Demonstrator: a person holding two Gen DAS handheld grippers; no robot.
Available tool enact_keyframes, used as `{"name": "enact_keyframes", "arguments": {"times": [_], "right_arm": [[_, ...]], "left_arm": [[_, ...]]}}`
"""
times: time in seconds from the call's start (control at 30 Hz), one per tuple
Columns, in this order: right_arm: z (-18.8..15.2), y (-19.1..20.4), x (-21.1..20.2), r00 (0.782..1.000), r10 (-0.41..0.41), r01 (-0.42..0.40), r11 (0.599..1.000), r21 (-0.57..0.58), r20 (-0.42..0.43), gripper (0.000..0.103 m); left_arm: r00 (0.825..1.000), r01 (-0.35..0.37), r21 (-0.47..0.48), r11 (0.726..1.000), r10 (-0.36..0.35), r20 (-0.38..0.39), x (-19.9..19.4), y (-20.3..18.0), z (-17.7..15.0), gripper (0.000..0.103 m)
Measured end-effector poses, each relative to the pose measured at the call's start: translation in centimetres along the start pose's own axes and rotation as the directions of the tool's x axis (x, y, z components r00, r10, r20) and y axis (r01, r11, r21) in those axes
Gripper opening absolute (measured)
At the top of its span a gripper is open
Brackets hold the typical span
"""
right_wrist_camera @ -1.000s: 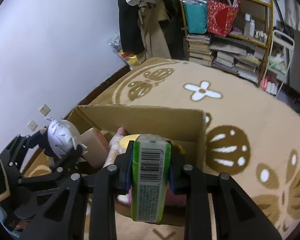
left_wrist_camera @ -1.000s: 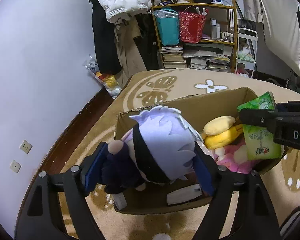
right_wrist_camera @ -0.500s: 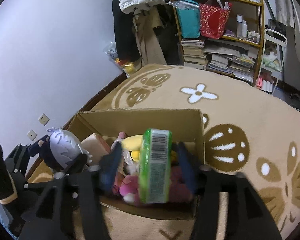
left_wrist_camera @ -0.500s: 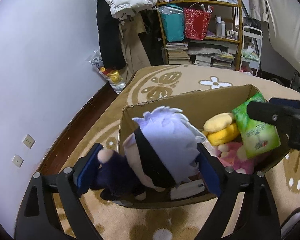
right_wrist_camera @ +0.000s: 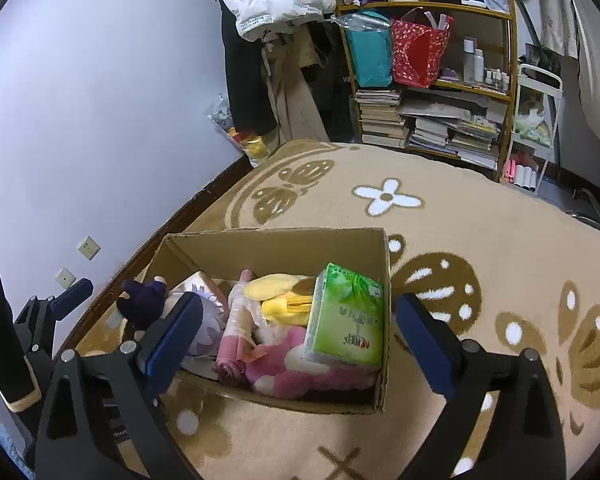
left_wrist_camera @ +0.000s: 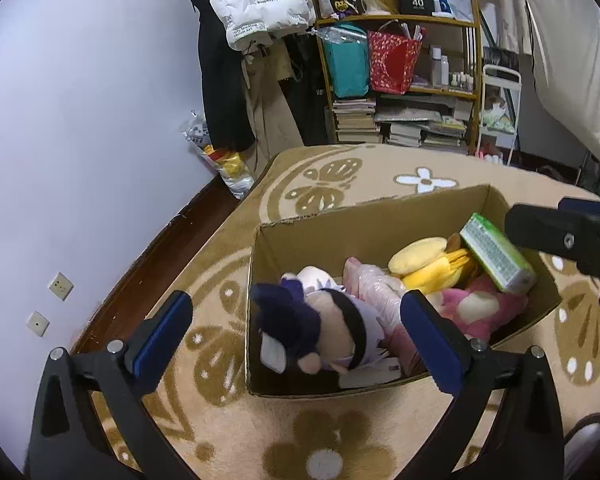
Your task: Organize soft objects
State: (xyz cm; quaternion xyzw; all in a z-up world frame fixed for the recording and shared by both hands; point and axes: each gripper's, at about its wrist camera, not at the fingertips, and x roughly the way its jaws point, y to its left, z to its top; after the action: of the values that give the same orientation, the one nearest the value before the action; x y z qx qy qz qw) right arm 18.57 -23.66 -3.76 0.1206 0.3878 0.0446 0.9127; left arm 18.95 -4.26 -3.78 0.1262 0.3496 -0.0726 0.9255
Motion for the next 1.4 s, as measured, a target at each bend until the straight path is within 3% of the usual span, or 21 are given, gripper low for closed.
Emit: {"name": "enact_keyframes", "arguments": {"times": [0.4,0.63,0.8,1.07,1.2,1.4], "right_arm": [[-0.1,-1.0,-1.4,1.000,-0.006,0.006,0.999,0.040,-0.002,0.103],[-1.2,-0.5,-4.0,1.000,0.020,-0.020,1.000,0.022,0.020,0.103],[-1.8,0.3,-6.3,0.999,0.013,-0.013,1.000,-0.001,0.034,0.103],[-3.3,1.9,-10.7,0.997,0.005,-0.001,0.999,-0.047,0.083,0.103],[-4.9,2.7,-13.0,0.989,0.000,0.009,0.998,-0.060,0.150,0.103],[-7.5,3.1,-14.0,0.985,0.014,-0.002,0.998,-0.070,0.172,0.103]], "left_arm": [[0.999,-0.043,-0.056,0.998,0.044,0.015,-1.7,1.5,-0.4,0.103],[0.995,-0.063,-0.062,0.996,0.068,0.077,-6.0,2.5,0.0,0.103],[0.993,-0.030,-0.101,0.994,0.041,0.109,-9.3,3.6,-0.2,0.103],[0.987,-0.069,-0.083,0.994,0.080,0.140,-13.6,4.1,-2.0,0.103],[0.984,-0.028,-0.109,0.994,0.047,0.174,-15.6,4.6,-3.4,0.103],[0.978,-0.049,-0.100,0.994,0.069,0.199,-17.5,3.9,-6.0,0.103]]}}
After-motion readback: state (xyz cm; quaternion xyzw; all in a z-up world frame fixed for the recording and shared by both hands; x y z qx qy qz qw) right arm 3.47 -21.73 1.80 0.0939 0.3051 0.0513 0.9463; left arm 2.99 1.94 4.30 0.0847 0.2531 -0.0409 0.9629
